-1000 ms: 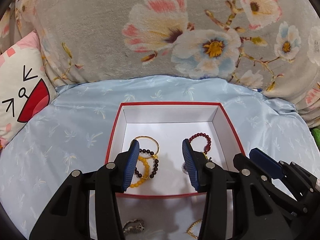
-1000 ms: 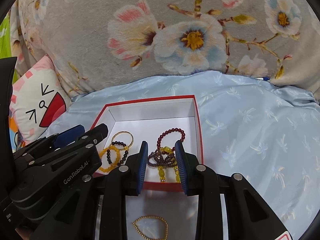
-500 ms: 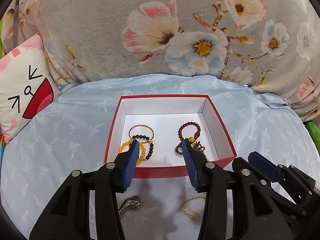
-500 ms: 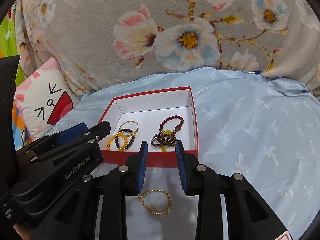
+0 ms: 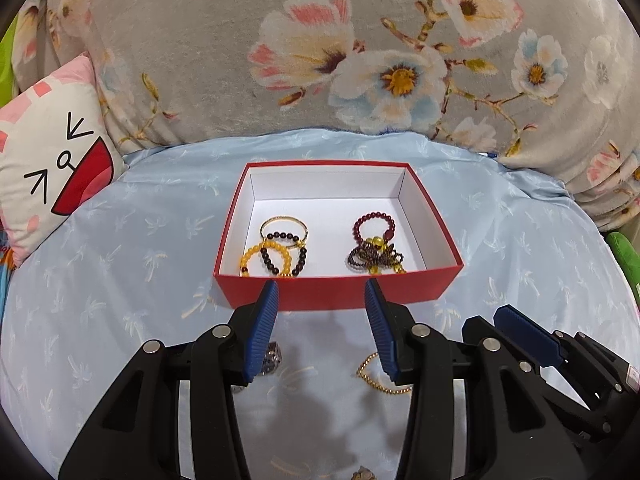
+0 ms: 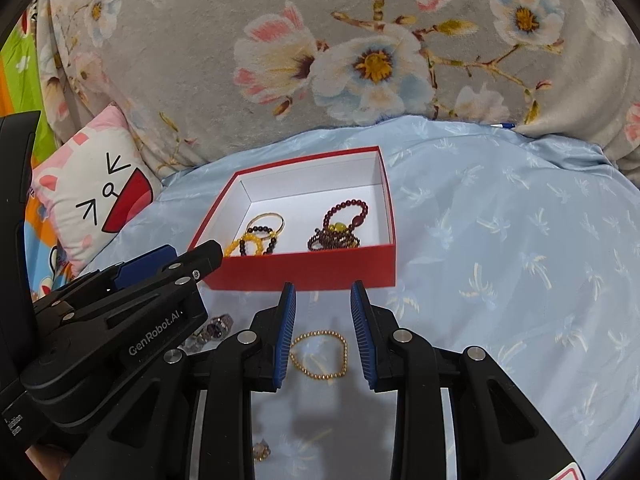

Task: Organize jewelry
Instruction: 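Withdraw both tools from the box back toward the watch and gold bracelet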

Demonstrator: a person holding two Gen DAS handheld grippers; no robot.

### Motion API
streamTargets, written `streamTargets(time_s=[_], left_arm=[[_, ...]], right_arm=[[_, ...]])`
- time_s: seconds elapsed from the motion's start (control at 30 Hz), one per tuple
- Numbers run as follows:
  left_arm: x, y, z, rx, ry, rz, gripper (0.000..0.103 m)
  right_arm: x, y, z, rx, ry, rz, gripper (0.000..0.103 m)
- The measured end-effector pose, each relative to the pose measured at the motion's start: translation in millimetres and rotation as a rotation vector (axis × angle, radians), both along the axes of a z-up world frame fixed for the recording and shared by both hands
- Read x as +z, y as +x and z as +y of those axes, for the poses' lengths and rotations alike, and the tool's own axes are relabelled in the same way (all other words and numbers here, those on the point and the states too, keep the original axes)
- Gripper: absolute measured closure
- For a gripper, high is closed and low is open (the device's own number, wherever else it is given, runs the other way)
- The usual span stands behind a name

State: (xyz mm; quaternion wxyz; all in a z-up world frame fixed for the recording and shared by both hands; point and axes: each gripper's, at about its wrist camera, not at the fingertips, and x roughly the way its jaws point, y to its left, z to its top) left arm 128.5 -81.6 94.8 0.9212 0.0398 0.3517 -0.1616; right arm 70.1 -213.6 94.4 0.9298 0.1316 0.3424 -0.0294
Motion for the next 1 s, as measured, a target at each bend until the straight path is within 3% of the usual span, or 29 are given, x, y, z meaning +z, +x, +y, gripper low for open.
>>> streamTargets(time_s=[0.13, 0.27, 0.3, 0.7, 1.0], left_arm=[[-5, -8, 4, -0.003, 0.003, 0.011, 0.061], [-10, -21, 15, -0.005, 0.017, 0.007, 0.054], [-14, -24, 19, -0.003, 0.020, 0.012, 0.050], [-61, -61, 82, 0.076, 0.013, 0.083, 0.050], [-83, -77, 102, 0.091, 0.002, 0.114, 0.048]], right_arm=[[-5, -9, 4, 0.006, 0.000, 0.011, 0.073], [-10, -22, 5, 0.011, -0.003, 0.010, 0.056], [-13, -27, 6, 0.012, -0.005, 0.014, 0.056], [-71, -73, 32, 0.072, -0.054, 0.139, 0.056], [-89, -85, 32, 0.062, -0.027, 0.170, 0.056]])
